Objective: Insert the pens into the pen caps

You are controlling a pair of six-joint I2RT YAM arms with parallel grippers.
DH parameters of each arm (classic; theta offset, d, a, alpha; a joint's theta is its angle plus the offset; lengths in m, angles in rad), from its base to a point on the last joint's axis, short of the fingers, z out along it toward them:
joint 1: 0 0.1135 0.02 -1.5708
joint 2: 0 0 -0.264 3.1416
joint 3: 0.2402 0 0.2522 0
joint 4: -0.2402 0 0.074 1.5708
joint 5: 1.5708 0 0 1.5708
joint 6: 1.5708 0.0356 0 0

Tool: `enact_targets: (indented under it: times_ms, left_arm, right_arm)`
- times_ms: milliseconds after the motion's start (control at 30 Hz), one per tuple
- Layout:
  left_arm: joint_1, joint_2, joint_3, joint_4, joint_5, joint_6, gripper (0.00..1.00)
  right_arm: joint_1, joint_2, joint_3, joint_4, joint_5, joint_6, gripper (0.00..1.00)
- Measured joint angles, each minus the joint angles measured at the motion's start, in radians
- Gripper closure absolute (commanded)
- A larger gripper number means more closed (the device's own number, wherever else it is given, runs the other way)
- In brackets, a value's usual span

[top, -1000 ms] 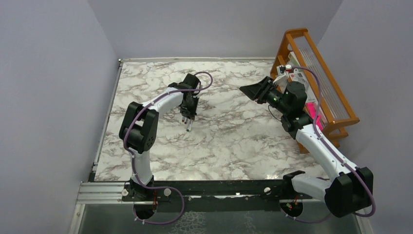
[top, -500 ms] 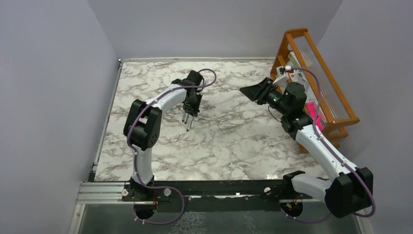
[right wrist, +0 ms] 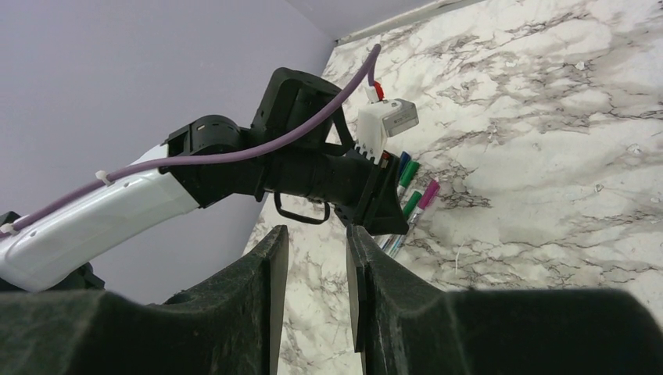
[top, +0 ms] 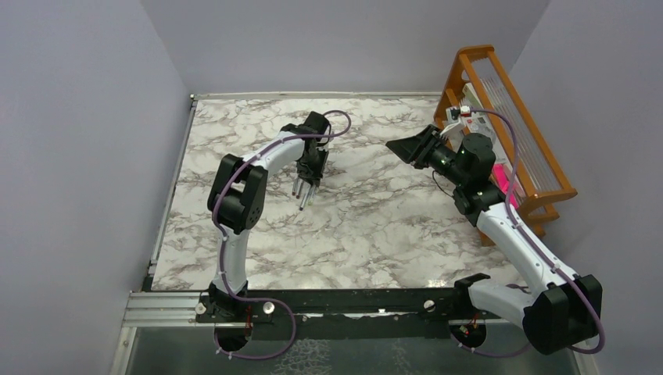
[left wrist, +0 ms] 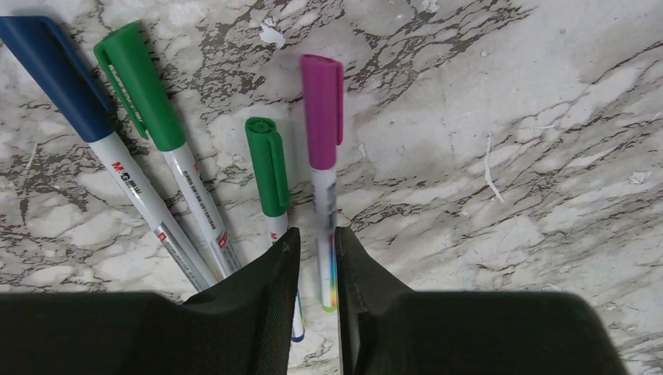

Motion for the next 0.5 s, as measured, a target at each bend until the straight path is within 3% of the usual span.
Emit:
enact_targets:
  times_ms: [300, 500]
  left_arm:
    - [0.000, 0.016, 0.007, -0.010, 0.000, 0.006, 0.73]
    - [0.000, 0.016, 0.050, -0.024, 0.000, 0.006, 0.79]
  right_arm:
    - [0.000, 0.000, 0.000, -0.004, 0.000, 0.001, 0.68]
    - [0.000, 0.000, -0.003, -0.003, 0.000, 0.001, 0.69]
